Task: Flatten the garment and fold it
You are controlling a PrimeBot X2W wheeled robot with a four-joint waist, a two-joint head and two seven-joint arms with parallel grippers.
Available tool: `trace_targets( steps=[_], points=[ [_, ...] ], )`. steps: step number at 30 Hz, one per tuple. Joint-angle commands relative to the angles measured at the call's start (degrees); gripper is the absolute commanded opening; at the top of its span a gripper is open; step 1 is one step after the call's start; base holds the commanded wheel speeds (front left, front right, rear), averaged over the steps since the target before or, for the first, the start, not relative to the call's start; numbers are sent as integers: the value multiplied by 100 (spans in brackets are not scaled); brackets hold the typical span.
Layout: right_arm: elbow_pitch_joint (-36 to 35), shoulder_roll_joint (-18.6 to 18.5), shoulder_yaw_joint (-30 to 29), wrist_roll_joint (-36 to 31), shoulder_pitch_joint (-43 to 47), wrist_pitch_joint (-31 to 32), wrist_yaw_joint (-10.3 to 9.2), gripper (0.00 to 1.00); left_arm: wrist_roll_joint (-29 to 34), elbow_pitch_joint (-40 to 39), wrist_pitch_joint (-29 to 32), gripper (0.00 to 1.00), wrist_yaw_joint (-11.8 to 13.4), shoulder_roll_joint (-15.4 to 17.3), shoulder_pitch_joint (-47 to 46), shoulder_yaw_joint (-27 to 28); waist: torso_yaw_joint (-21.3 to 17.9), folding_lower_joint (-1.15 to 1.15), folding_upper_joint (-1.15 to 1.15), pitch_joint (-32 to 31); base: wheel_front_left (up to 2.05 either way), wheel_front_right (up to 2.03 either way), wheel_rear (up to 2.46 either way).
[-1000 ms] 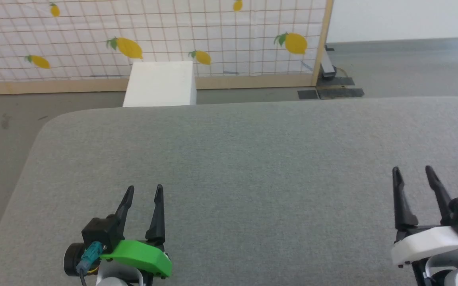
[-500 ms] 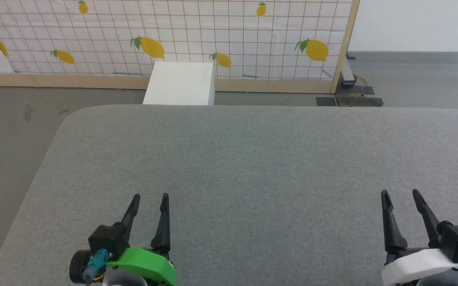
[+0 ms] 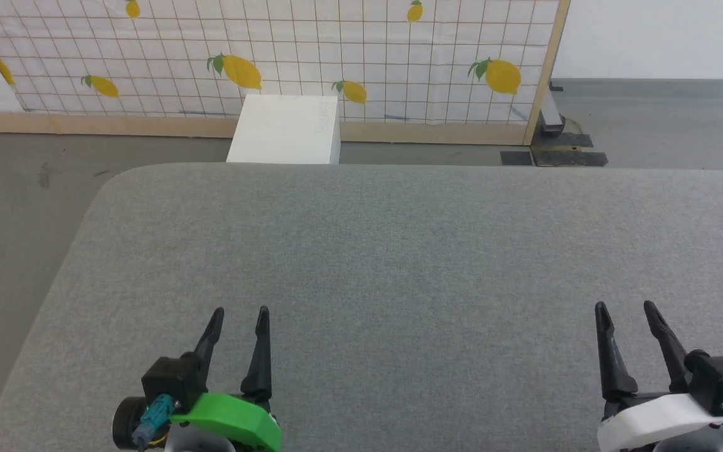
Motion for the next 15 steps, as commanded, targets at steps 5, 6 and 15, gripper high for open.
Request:
trace_targets(
  steps=[5,6,15],
  points=[
    [-2,-1,-3,5,-2,8,0,0,8,3,11,0,0,1,3,-5,-3,0,0,3,0,0,0],
    [-2,-1,-4,6,-1,8,0,0,6,4,10,0,-1,1,3,-4,-3,0,0,3,0,0,0],
    [-6,-1,1,-6,-10,24,0,0,29,-13,35,0,5,1,4,-1,-11,0,0,10,0,0,0]
  ],
)
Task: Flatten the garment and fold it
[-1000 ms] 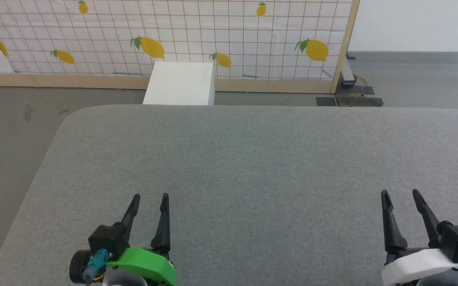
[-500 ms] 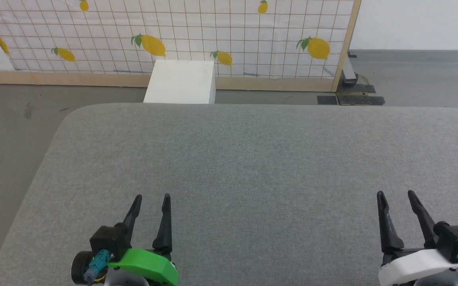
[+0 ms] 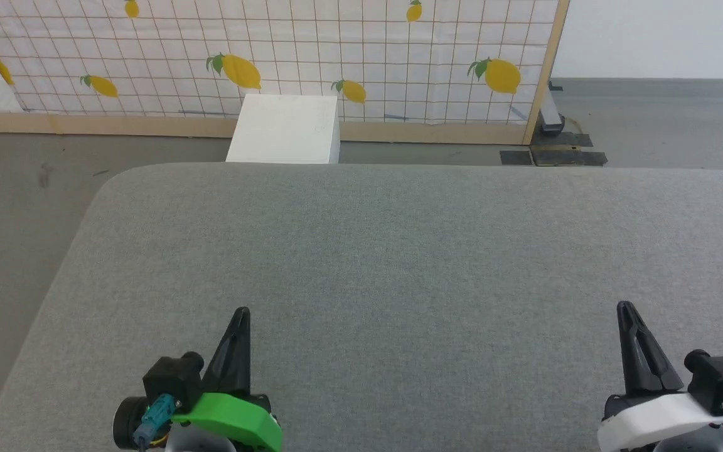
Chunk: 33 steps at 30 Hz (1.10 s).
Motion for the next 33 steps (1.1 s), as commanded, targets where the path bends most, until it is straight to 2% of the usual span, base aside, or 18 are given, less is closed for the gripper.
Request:
trace_targets(
  steps=[1,33],
  points=[
    [-6,0,12,-17,-12,24,0,0,28,-25,34,0,9,0,1,18,-4,0,0,3,0,0,0],
    [-78,3,136,-198,-138,267,-2,0,375,-292,407,0,95,-4,11,208,-79,0,0,69,0,0,0]
  ],
)
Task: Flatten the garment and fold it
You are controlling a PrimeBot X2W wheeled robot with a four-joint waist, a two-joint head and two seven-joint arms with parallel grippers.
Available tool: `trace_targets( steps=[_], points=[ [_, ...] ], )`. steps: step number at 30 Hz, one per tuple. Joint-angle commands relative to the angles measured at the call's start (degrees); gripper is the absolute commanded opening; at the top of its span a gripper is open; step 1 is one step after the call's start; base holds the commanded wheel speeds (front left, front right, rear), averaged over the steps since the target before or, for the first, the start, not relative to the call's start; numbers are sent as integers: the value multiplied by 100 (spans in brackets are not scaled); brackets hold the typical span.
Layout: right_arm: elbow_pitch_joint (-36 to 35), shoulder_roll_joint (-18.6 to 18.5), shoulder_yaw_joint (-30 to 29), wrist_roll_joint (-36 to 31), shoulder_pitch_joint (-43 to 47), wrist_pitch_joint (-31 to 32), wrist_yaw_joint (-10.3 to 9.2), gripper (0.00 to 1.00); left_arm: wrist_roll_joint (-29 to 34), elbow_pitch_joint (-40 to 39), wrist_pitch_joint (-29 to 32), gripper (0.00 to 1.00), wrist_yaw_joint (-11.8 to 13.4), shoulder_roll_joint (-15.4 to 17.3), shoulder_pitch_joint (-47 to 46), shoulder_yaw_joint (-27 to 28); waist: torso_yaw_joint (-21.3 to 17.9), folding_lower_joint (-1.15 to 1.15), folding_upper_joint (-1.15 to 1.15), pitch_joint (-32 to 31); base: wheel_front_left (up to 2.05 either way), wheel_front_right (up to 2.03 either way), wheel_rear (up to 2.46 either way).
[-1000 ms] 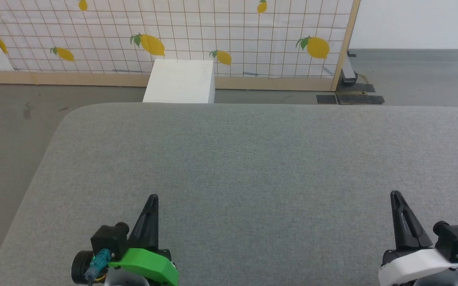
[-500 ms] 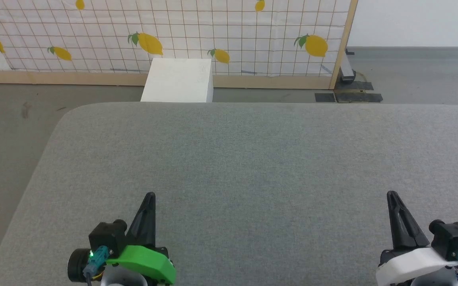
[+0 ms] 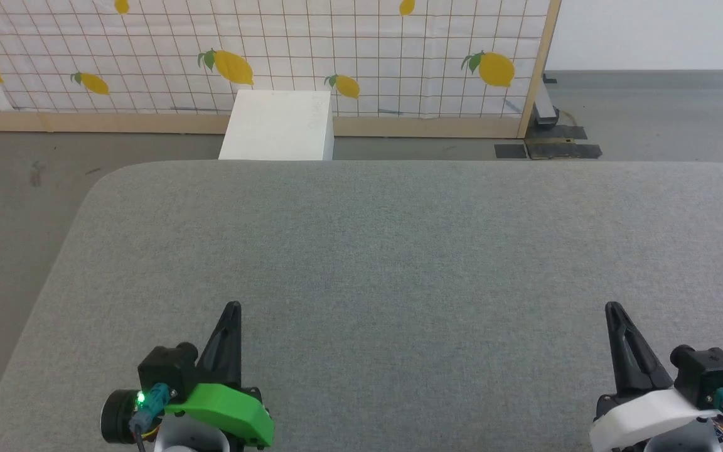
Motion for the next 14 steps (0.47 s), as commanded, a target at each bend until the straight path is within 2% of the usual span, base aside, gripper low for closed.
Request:
trace_targets(
  steps=[1,14],
  points=[
    [-39,3,21,-59,-114,21,-2,0,112,-49,31,0,45,-4,12,35,-4,0,0,3,0,0,0],
    [-68,4,71,-133,-165,120,-3,0,252,-157,182,0,80,-6,16,112,-34,0,0,30,0,0,0]
  ],
)
